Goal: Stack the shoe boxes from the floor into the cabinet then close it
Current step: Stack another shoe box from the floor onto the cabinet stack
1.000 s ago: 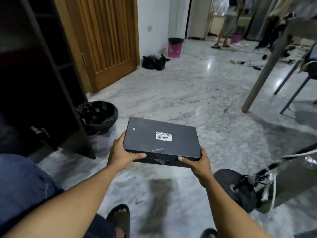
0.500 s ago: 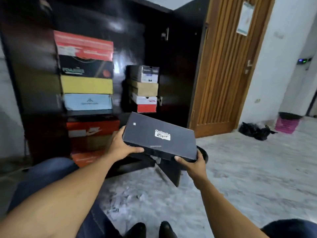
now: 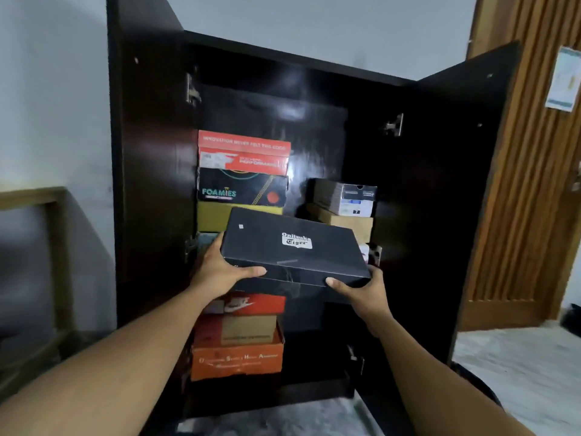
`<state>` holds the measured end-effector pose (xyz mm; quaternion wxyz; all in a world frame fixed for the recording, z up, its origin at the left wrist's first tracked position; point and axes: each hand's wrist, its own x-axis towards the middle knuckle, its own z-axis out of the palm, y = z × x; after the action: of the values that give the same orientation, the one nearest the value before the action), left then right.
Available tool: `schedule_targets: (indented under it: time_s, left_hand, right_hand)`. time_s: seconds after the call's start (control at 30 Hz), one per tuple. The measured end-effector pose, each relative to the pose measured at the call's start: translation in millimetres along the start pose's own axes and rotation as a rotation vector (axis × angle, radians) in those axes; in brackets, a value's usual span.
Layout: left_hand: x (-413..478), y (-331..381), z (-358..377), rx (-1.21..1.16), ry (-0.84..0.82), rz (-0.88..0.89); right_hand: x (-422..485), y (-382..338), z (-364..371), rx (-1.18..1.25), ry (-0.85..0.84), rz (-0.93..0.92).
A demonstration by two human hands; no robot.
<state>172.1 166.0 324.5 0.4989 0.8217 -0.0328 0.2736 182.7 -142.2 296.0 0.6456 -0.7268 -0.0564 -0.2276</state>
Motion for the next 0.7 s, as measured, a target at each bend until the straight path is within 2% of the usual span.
schedule_targets:
  time_s: [0.37,0.57,0.7]
  left_hand:
    - [242,96,-66,0.045,0.417,0.282]
    - [320,110,-65,0.096,0.630,0.280]
    - [349,95,-50,0.093,0.704,0.405]
  right_hand:
    - [254,-132,108,0.127,0.008,-0.474]
    - [347,-164,161,0.142,0.018,-0.477]
    - [373,-161,179,0.170,0.010,-0.498]
